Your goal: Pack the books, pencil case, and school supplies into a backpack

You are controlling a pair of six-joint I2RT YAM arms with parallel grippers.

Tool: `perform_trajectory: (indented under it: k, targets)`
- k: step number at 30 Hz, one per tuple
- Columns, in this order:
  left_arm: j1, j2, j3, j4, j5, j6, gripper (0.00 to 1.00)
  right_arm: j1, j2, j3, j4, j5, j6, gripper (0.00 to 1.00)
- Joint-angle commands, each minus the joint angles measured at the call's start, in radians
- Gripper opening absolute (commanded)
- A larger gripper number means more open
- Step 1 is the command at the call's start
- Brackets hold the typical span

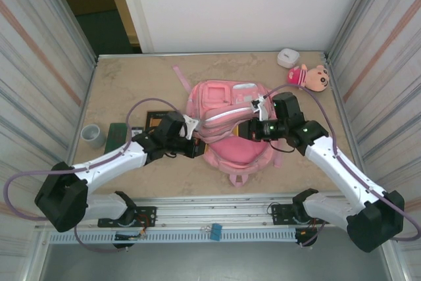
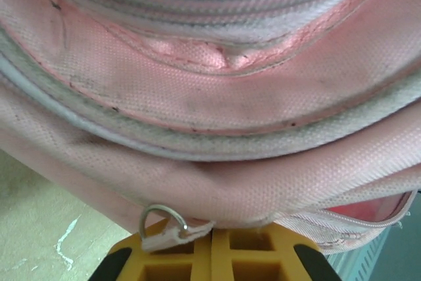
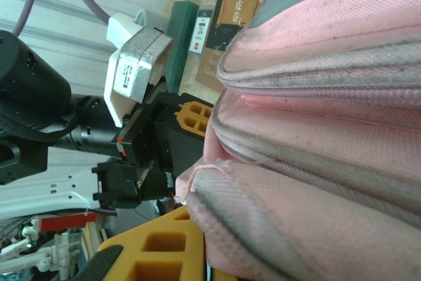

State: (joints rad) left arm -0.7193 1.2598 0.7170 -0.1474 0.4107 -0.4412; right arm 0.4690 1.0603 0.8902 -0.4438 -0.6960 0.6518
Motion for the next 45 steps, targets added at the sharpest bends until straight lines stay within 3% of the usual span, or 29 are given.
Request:
perform_trajectory:
  k: [1,5,7,10,13,17,19,24,29,34,37,38,40,45]
  targets:
    - [0.008,-0.016,-0.016,0.064,0.031,-0.016,0.00,0.017,-0.049,-0.017,0.108,0.037,0.093,0.32]
    - [-0.004,-0.018,-0.011,0.146,0.071,-0.069,0.00,0.144,-0.099,-0.134,0.292,0.256,0.247,0.48]
    - [-0.006,-0.020,-0.004,0.166,0.081,-0.084,0.00,0.223,-0.113,-0.181,0.366,0.423,0.314,0.55]
    - [-0.008,-0.024,0.003,0.165,0.093,-0.092,0.00,0.293,-0.110,-0.238,0.451,0.583,0.391,0.54]
    - [-0.009,-0.026,0.007,0.147,0.088,-0.084,0.00,0.311,-0.086,-0.255,0.485,0.628,0.412,0.38]
    - [-0.008,-0.036,0.011,0.048,-0.041,-0.047,0.00,0.286,-0.104,-0.183,0.347,0.590,0.318,0.14]
    - [-0.002,-0.035,0.007,0.027,-0.084,-0.006,0.00,0.247,-0.141,-0.141,0.254,0.539,0.253,0.08]
    - [0.058,-0.019,-0.001,0.039,-0.115,0.013,0.00,0.039,-0.206,-0.056,0.051,0.230,0.152,0.06]
    - [0.093,0.030,0.029,0.062,-0.205,0.045,0.00,-0.064,-0.166,0.061,-0.092,0.015,0.036,0.03]
    - [0.141,0.154,0.084,0.085,-0.279,0.054,0.00,-0.090,-0.095,0.232,-0.262,-0.108,-0.093,0.02]
    - [0.147,0.209,0.111,0.107,-0.368,0.056,0.00,-0.110,-0.076,0.295,-0.306,-0.090,-0.122,0.03]
    - [0.150,0.219,0.119,0.123,-0.379,0.056,0.04,-0.113,-0.075,0.298,-0.304,-0.056,-0.111,0.03]
    - [0.159,0.224,0.139,0.132,-0.366,0.056,0.28,-0.114,-0.038,0.286,-0.269,-0.009,-0.066,0.03]
    - [0.169,0.107,0.137,0.099,-0.310,0.035,0.47,-0.109,-0.046,0.148,-0.003,0.074,0.059,0.03]
